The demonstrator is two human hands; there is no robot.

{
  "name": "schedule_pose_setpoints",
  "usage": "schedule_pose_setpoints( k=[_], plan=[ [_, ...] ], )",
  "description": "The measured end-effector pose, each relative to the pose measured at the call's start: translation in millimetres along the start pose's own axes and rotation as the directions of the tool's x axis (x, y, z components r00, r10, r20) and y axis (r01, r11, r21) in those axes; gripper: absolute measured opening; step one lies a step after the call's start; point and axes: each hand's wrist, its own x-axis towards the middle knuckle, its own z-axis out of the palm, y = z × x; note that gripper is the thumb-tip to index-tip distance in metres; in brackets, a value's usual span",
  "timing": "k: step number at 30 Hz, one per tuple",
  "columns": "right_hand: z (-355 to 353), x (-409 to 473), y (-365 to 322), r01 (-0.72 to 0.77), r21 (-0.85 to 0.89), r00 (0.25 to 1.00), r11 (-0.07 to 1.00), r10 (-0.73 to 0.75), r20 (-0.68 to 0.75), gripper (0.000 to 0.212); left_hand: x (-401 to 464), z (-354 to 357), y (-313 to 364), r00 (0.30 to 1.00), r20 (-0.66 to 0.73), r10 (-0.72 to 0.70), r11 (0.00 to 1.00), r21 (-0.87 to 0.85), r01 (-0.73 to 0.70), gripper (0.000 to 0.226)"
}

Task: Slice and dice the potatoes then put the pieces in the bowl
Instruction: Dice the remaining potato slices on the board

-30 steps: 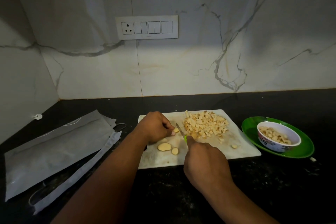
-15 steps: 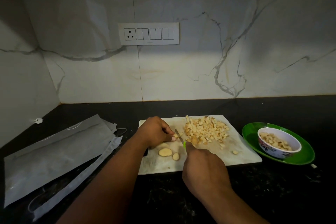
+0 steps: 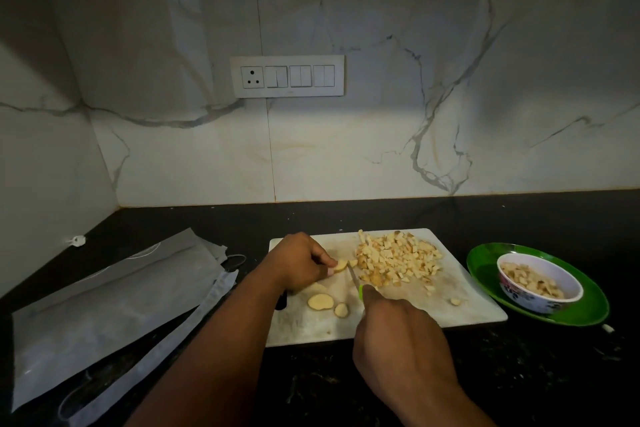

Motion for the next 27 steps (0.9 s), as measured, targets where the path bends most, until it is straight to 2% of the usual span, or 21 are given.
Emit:
schedule_pose_setpoints(
  k=[8, 14, 23, 27],
  plan=[
    [-5, 16, 5, -0.011, 0.033, 0.999, 0.999, 0.012, -0.051, 0.058, 2, 2, -7, 0.998, -0.017, 0.06, 0.998, -0.021, -0.06, 0.016],
    [4, 27, 3, 0.006, 0.036, 1.0, 0.999, -0.007, 0.01, 0.057, 3, 0, -9, 0.998, 0.0, 0.064, 0.998, -0.019, -0.064, 0.017],
    [1, -7, 15, 0.012, -0.003, 0.994, 1.0, -0.012, 0.111, 0.066, 8, -2, -7, 0.998, 0.034, 0.046, 0.999, -0.009, -0.046, 0.015],
    [-7, -7, 13, 0.012, 0.008, 0.999, 1.0, -0.012, 0.035, 0.061, 7, -2, -7, 0.999, 0.022, 0.037, 0.999, -0.022, -0.036, 0.014]
  ],
)
